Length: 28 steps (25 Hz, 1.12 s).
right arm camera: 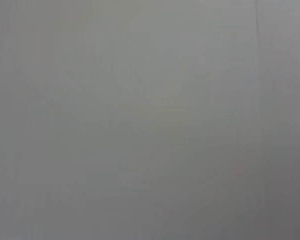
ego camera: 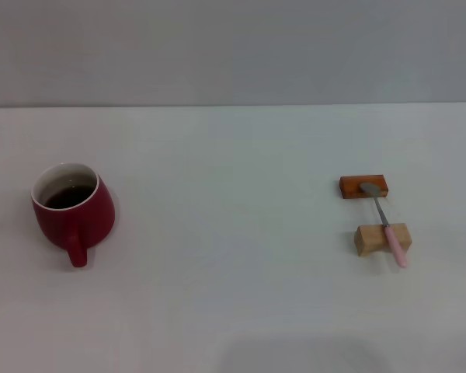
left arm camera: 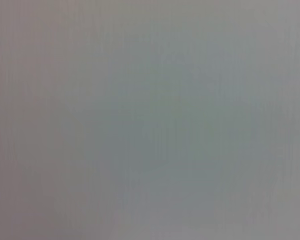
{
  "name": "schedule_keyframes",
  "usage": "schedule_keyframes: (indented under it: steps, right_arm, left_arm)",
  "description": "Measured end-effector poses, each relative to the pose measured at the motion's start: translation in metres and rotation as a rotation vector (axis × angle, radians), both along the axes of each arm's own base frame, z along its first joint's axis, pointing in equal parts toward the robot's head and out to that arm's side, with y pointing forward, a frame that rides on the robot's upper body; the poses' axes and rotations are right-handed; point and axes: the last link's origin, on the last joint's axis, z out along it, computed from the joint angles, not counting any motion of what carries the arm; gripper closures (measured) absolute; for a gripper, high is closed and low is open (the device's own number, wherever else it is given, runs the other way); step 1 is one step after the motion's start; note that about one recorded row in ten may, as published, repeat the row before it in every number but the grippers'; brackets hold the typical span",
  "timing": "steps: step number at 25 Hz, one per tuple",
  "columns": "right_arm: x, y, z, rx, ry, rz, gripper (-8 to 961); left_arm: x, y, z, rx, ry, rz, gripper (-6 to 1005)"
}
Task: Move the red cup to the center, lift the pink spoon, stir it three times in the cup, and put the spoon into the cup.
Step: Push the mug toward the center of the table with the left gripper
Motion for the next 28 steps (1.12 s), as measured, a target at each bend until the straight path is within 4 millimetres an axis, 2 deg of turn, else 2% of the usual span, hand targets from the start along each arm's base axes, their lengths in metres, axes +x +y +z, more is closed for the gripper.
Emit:
schedule_keyframes:
  steps: [23, 28]
  right_arm:
    - [-0.0021, 0.0034, 0.0, 0.002, 0.001, 0.008, 379]
    - [-0.002, 0.0034, 0.0004, 0.004, 0.001, 0.007, 379]
  left_arm:
    - [0.0003, 0.0005, -0.0018, -0.009, 0.002, 0.002, 220]
    - [0.0017, 0.0001, -0.0062, -0.013, -0.005, 0.001, 370]
